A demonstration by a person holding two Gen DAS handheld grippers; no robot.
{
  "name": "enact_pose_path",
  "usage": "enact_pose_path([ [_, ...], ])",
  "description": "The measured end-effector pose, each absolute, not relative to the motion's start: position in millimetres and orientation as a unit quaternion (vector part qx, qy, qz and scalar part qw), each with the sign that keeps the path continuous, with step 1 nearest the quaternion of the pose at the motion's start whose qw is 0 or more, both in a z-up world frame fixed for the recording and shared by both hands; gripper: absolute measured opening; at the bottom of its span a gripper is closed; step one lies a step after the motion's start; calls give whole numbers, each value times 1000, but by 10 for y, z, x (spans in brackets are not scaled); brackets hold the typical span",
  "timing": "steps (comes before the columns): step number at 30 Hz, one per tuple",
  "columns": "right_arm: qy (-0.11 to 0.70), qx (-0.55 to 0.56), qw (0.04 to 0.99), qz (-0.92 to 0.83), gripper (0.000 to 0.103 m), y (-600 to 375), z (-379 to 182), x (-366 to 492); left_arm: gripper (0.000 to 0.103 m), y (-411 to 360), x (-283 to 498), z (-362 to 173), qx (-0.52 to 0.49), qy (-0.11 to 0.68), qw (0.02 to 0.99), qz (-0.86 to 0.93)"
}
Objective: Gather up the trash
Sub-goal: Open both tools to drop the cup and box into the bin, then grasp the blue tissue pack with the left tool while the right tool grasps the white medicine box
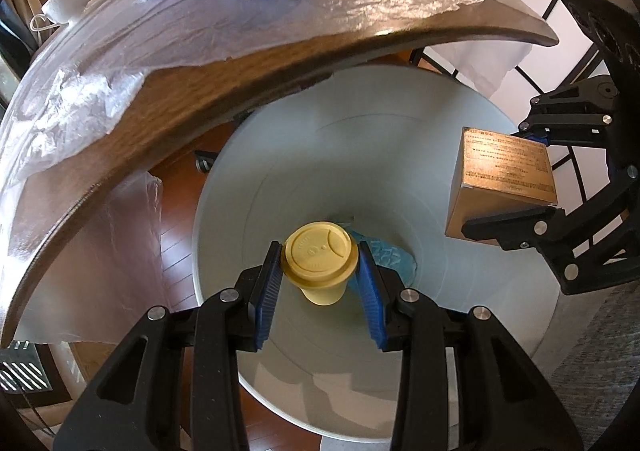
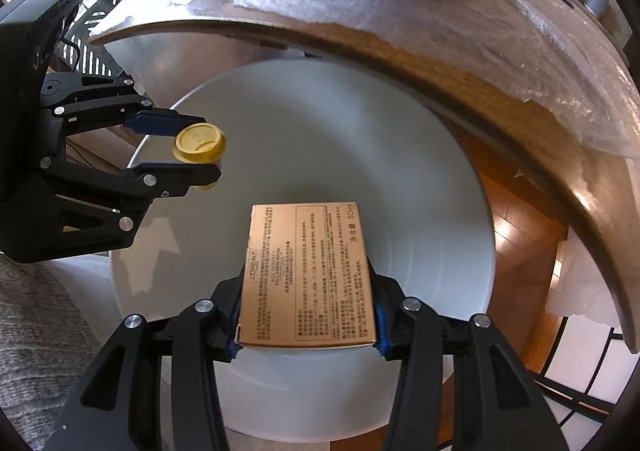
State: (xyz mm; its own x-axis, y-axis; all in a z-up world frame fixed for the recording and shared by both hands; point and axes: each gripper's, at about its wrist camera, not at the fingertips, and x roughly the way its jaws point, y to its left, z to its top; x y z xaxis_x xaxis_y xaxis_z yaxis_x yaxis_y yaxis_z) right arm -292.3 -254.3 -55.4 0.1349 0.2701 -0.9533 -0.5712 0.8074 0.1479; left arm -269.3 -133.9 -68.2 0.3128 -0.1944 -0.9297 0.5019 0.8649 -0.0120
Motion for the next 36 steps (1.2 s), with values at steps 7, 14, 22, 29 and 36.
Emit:
enact_pose_path([
  [7,601,-131,735,283,47,-2552,-654,-2905,39,-1379,-2663,-755,145,551,793,-216],
  [14,609,-133,729,282,47,-2533,-738,-2867,39,-1385,-2655,-828,151,556,788,-218],
  [22,618,-134,722,280,47,-2509,-762,-2833,39,-1456,-2643,-920,154,563,783,-217],
  [29,609,-130,734,271,79,-2592,-677,-2809,59,-1394,-2603,-890,142,568,783,-211],
  [36,572,-104,778,237,79,-2854,-156,-2758,64,-1244,-2651,-484,122,546,799,-219],
])
